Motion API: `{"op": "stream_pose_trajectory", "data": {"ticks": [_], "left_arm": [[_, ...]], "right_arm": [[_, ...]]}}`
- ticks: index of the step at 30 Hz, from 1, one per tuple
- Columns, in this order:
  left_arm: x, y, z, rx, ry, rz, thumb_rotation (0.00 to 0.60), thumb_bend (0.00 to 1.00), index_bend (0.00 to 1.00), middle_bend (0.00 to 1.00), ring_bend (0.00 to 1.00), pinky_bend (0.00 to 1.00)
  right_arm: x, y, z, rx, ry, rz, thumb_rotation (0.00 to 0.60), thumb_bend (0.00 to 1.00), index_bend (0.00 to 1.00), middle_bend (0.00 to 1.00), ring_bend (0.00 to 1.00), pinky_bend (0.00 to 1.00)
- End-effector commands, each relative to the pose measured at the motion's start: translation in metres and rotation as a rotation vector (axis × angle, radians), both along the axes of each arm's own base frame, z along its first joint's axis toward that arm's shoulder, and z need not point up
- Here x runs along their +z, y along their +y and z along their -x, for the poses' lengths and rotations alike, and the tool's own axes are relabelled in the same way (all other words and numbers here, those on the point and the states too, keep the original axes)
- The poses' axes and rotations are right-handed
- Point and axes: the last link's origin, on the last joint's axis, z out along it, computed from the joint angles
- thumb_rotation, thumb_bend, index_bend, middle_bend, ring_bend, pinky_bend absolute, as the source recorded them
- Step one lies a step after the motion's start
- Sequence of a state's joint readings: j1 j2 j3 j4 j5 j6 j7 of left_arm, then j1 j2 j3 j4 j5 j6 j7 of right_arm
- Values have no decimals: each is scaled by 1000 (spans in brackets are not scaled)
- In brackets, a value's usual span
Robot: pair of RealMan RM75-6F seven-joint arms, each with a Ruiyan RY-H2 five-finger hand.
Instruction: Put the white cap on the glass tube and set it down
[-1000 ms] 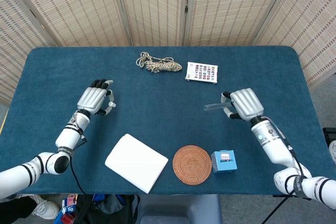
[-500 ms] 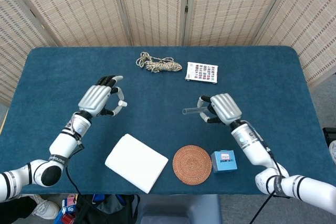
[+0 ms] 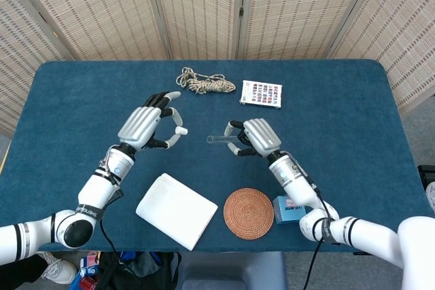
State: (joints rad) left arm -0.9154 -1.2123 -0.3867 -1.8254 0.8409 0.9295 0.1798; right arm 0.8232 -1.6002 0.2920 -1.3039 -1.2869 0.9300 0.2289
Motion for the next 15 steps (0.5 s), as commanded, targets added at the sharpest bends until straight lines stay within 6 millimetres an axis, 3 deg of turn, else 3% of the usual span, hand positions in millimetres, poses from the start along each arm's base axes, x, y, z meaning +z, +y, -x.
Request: {"op": "stream_pose_trajectory", "data": {"ticks": [1,15], "left_arm": [[-3,-4,-8,-42,-12,-7,600,392,536,43,0,0],[-20,-6,-22,-142,45,-100,600,392,538,46,0,0]], "right_arm": [[-4,-4,-4,-8,-14,-3,600,472,980,1000,1000,1000],[-17,-7,-12,-50,-81,-22,600,473,980,1000,1000,1000]]}}
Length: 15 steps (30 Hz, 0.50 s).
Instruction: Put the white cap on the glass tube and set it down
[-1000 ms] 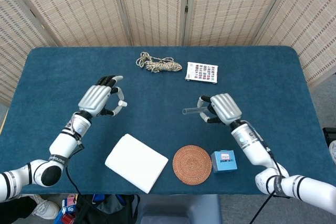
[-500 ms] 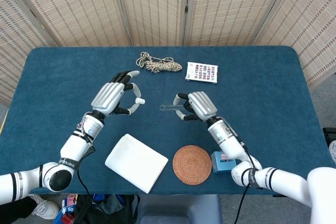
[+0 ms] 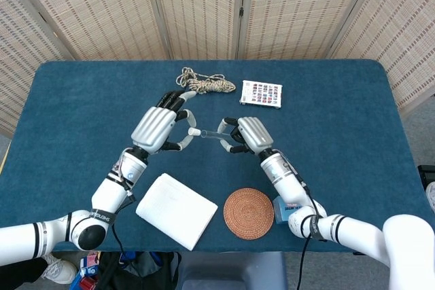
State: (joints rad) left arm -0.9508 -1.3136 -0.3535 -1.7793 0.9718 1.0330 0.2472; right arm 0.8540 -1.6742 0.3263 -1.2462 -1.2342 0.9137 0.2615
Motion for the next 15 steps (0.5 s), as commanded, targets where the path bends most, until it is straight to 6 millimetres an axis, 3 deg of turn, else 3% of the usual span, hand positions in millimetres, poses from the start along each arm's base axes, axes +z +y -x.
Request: {"op": "stream_pose_trajectory", "data": {"ticks": [1,15], "left_arm": [[-3,0,-2,-9,3,-10,600,392,538,46,0,0],[-11,2,-7,-18,12,-15,600,392,543,46,0,0]], "right_arm": [[-1,0,0,-2,-5,1,600,473,980,1000,1000,1000],[1,1,-1,1,-29,2,600,473,980,1000,1000,1000]]}}
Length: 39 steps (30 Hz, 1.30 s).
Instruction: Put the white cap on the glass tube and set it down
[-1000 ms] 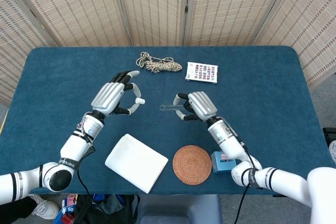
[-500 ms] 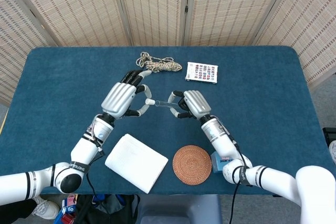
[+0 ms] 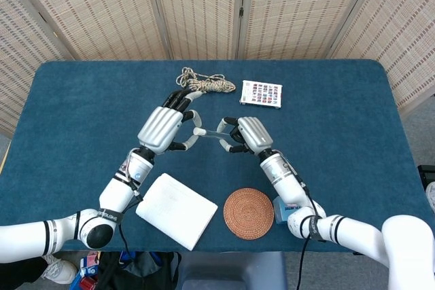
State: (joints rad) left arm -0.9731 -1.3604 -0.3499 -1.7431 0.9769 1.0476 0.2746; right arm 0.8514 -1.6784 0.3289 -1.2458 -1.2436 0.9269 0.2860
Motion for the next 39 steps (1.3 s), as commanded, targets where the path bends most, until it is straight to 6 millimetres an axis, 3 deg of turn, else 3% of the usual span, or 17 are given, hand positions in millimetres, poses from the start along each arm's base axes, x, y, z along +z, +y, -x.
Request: {"op": "stream_pose_trajectory", "data": {"ticks": [1,39], "left_arm": [[-1,0,0,0,2,0,600,392,543,46,0,0],[-12,2,1,7,22,21,600,392,523,46,0,0]], "right_arm": [[1,0,0,1,-2,0,600,473,980,1000,1000,1000],[-5,-1,-10,7,-41,-13,600,477,984,1000,1000,1000]]}}
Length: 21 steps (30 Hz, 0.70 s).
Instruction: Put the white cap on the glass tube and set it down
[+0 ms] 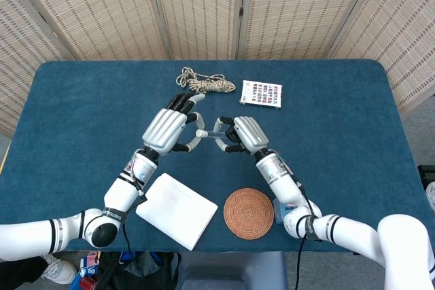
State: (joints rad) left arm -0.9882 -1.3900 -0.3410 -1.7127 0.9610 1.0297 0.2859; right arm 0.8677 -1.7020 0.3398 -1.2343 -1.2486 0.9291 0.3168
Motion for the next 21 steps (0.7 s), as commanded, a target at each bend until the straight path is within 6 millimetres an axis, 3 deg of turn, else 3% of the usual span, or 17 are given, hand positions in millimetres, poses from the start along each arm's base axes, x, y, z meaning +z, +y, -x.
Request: {"op": "stream_pose_trajectory", "data": {"ticks": [1,7,14,21], "left_arm": [[0,0,1,2,7,7,600,391,488,46,0,0],[-1,-1,7,19,54,51,600,388,36,27,0,0],[5,2,18,64,103,85,600,369,0,0,0,0],[12,9,45,118,171,55,600,367,0,0,0,0]], "right_arm": [[0,0,1,-1,4,-1,600,477,984,1000,1000,1000],[1,-1,5,-4,40,3,600,481,984,1000,1000,1000],[17,-5,22,17,209,9,600,482,994,1000,1000,1000],[39,-10,43,40,459,10,600,482,994,1000,1000,1000]]}}
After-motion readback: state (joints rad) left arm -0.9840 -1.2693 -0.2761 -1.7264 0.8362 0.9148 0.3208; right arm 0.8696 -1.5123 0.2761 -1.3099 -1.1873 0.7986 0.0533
